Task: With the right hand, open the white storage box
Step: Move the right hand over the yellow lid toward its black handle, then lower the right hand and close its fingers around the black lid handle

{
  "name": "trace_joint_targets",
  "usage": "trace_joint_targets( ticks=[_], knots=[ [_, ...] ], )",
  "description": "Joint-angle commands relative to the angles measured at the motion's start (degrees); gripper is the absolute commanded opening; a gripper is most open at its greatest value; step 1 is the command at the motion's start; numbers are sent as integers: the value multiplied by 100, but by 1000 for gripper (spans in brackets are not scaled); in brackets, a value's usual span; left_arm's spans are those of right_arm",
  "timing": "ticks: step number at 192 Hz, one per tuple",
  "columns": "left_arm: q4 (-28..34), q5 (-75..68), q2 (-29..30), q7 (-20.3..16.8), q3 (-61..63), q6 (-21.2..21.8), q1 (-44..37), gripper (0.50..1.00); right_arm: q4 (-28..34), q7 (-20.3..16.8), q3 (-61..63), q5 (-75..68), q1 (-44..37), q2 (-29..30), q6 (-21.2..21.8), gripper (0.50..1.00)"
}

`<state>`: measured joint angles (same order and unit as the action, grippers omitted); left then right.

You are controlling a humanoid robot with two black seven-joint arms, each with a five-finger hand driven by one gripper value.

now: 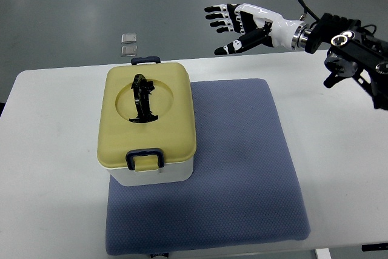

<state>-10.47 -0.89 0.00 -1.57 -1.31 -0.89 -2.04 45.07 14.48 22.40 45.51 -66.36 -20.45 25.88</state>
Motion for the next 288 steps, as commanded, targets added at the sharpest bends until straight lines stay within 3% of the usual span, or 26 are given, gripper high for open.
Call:
trace_joint_targets(
  ticks=[1,36,69,93,123,150,194,288],
  knots=[
    [-17,-7,0,-2,8,-8,2,1000,143,29,-1166,353,-948,-73,66,930],
    [-17,-7,0,-2,-1,-8,2,1000,819,55,-2775,362,-2521,112,58,930],
    [-25,-7,0,-2,-1,-8,2,1000,1145,73,-3075,371,-3234,533,-39,928],
    [-34,-7,0,-2,-1,-8,2,1000,1145,134,-3083,670,-3269,859,-285,928],
    [-25,-7,0,-2,-1,-8,2,1000,1145,863,-3268,1487,-3199,1105,-988,928],
    [-25,1,0,-2,-1,-8,2,1000,1145,1162,-3391,1637,-3111,1167,-1533,928],
    [-25,1,0,-2,8,-8,2,1000,1118,1259,-3400,1768,-2891,1290,-2008,928],
    [-34,1,0,-2,17,-8,2,1000,1030,1259,-3514,1883,-2496,1430,-2412,915]
  ],
)
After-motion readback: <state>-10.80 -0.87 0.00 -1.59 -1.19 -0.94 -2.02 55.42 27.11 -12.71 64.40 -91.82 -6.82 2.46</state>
